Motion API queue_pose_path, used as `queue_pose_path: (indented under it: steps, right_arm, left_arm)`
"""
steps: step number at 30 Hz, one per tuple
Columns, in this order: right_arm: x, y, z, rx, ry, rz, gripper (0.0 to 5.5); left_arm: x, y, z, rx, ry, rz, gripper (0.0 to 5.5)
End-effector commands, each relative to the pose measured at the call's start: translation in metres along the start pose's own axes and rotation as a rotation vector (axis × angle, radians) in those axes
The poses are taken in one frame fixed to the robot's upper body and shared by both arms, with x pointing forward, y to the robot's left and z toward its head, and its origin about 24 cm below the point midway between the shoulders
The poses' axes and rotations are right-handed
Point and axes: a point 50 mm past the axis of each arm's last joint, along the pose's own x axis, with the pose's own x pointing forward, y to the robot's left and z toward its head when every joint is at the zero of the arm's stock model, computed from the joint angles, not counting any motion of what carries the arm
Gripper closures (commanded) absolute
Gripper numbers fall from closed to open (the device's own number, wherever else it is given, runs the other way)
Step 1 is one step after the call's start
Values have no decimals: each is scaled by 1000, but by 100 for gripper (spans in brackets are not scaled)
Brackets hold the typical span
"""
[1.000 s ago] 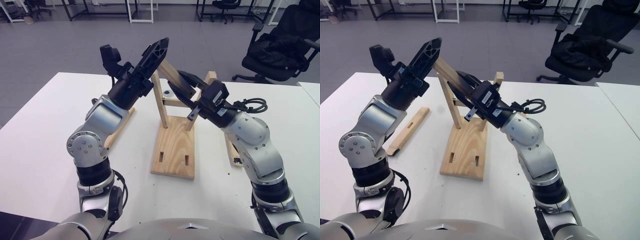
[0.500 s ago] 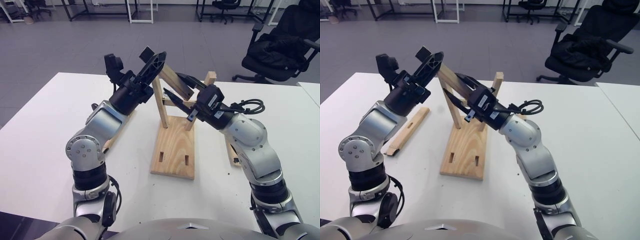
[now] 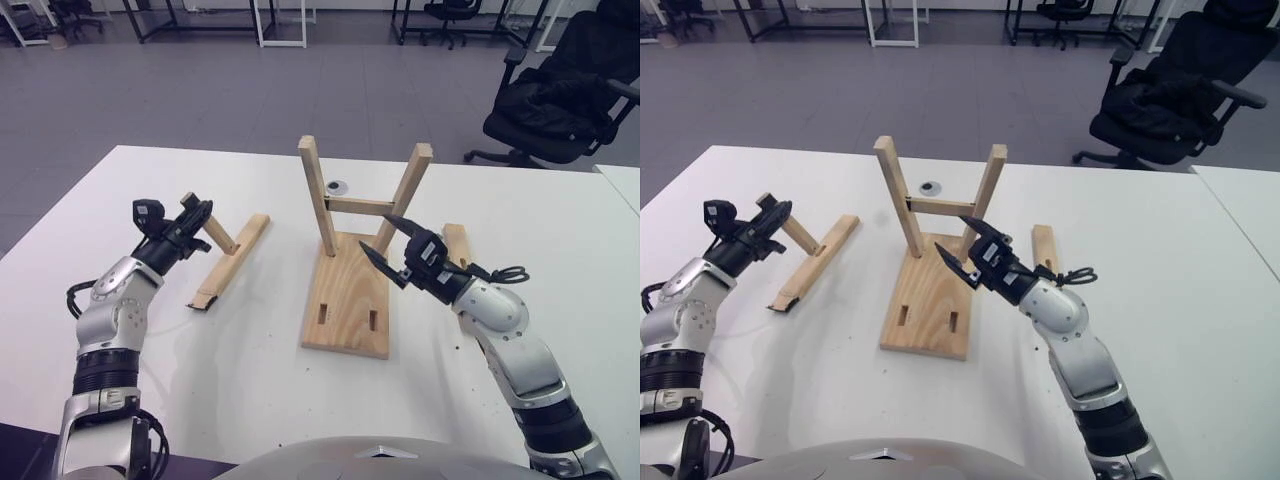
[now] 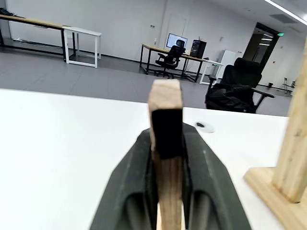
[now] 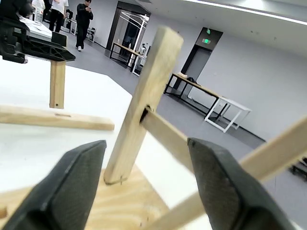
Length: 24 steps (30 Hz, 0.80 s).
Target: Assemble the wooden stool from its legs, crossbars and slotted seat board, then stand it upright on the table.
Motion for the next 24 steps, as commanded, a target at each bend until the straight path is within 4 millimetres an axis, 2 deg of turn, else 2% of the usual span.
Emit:
queue_pose_path:
  steps: [1,6,12,18,24]
  right_arm:
    - [0,1,-6,8,4,-5,235]
    - [-1,3,-11,19,10,10,235]
    - [-1,6,-14,25,20,27,235]
    - [-2,9,-15,31,24,31,235]
    - [1,9,-14,22,22,40,235]
  left_arm:
    - [3,6,-2,-38,-49,-4,510]
    - [11,11,0,-32,-64,-20,510]
    - [20,6,6,-69,-93,-56,510]
    - [11,9,-6,-56,-35,-27,510]
    - [12,10,-20,-20,34,-2,510]
